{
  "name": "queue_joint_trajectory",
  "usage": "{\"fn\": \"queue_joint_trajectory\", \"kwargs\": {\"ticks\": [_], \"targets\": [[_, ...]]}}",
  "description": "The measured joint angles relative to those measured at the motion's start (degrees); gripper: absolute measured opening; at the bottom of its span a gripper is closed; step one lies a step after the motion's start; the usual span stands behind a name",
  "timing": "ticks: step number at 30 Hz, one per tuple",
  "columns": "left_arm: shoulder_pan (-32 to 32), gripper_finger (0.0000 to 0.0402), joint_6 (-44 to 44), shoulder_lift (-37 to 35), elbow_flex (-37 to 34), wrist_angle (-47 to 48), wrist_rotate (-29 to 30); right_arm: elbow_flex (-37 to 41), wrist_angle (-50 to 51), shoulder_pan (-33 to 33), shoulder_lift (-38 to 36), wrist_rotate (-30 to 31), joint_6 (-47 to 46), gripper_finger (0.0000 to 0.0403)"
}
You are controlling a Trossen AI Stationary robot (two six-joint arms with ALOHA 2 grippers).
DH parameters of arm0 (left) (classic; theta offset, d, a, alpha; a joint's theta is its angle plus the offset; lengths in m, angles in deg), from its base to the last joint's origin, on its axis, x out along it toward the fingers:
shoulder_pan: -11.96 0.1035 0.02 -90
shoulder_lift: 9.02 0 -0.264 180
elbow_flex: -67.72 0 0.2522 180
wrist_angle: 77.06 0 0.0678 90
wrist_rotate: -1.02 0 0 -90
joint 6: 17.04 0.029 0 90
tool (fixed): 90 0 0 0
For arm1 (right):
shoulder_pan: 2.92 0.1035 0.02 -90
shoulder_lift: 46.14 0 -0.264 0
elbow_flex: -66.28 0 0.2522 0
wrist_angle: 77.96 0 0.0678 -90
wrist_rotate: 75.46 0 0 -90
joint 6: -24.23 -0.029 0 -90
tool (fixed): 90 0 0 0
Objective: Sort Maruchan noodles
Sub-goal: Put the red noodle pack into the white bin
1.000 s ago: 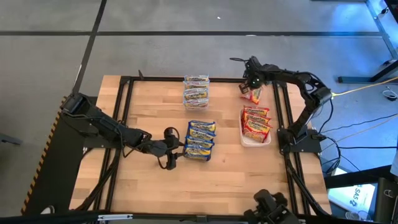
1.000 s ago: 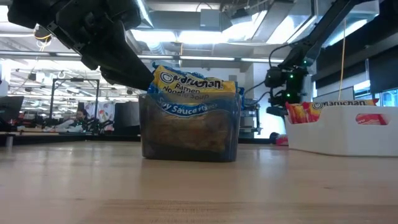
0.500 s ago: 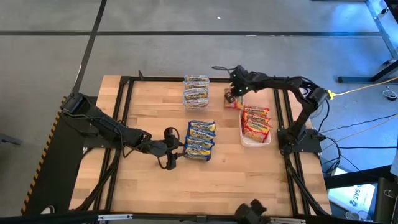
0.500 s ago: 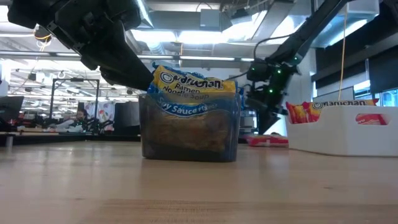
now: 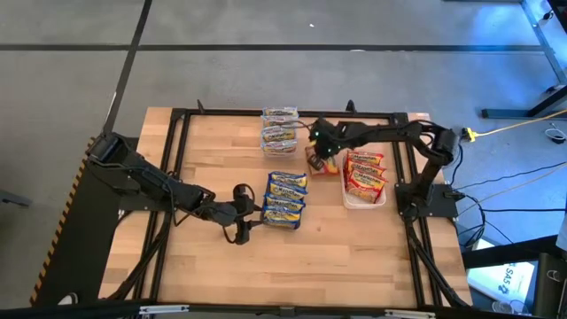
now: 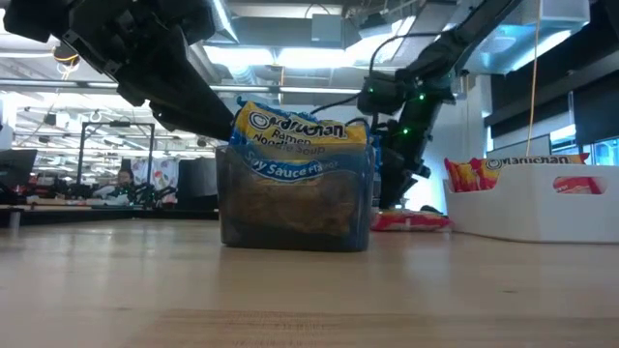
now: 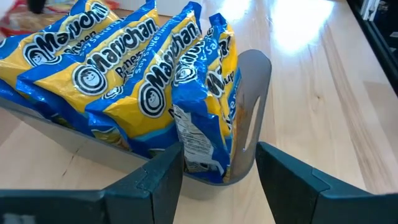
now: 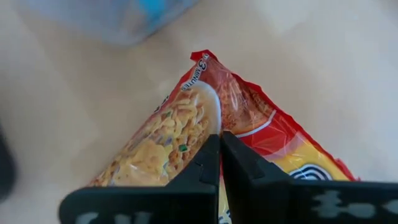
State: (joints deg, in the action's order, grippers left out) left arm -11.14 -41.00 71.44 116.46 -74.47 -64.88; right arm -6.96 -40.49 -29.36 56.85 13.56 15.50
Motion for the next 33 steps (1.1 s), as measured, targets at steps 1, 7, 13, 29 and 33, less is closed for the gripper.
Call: {"fn": "queue_joint_trajectory", "kwargs": {"ticks": [1, 7, 13, 29, 33], "targets": [[0.0, 0.0195, 0.0, 0.0, 0.0, 0.0, 0.0, 0.0, 1.4, 1.1, -0.4, 0.6, -1.8, 0.0001], [0.0, 0.0195, -1.2, 0.0, 0.0, 0.0, -0.3, 0.2, 7.9, 7.8, -2.1, 4.1, -10.6, 0.0001], [0.0, 0.0195, -1.8, 0.0, 0.0, 0.0, -1.0, 0.7, 12.2, 13.2, -8.2, 3.0, -12.6, 0.0001], [-4.9, 0.0195, -13.6, 0.0, 0.0, 0.0, -1.3, 9.8, 3.8, 25.3, -11.3, 11.5, -19.5, 0.0001], [-8.1, 0.0195, -18.7, 0.0, 0.0, 0.0, -1.0, 10.5, 2.7, 28.6, -11.0, 11.2, -21.3, 0.0001]]}}
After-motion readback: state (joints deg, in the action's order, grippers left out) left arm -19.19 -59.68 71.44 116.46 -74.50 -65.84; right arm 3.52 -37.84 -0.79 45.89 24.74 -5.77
